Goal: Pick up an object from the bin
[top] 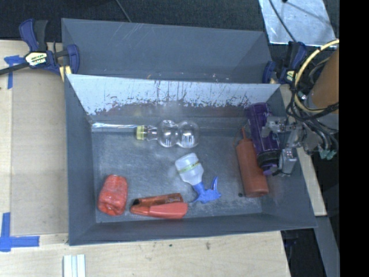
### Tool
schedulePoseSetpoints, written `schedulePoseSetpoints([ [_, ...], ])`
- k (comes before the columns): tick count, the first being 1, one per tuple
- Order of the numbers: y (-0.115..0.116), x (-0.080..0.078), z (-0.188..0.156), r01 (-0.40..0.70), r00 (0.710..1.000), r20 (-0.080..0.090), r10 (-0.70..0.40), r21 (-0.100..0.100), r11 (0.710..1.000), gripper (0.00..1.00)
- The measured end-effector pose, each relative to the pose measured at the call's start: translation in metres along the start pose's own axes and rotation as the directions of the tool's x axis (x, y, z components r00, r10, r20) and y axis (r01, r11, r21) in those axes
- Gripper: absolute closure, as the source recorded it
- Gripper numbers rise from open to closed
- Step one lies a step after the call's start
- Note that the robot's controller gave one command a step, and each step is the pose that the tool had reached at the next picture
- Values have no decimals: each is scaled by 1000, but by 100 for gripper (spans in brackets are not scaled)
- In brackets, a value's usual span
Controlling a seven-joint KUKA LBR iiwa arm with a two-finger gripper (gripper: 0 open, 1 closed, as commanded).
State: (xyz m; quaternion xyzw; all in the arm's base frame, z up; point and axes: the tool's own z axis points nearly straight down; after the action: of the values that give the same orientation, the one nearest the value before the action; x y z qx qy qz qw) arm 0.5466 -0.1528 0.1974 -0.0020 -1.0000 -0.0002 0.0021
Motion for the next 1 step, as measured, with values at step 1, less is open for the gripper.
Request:
schedulePoseSetpoints([
  [1,1,-2,-5,3,1000,8,-3,2,1000,0],
])
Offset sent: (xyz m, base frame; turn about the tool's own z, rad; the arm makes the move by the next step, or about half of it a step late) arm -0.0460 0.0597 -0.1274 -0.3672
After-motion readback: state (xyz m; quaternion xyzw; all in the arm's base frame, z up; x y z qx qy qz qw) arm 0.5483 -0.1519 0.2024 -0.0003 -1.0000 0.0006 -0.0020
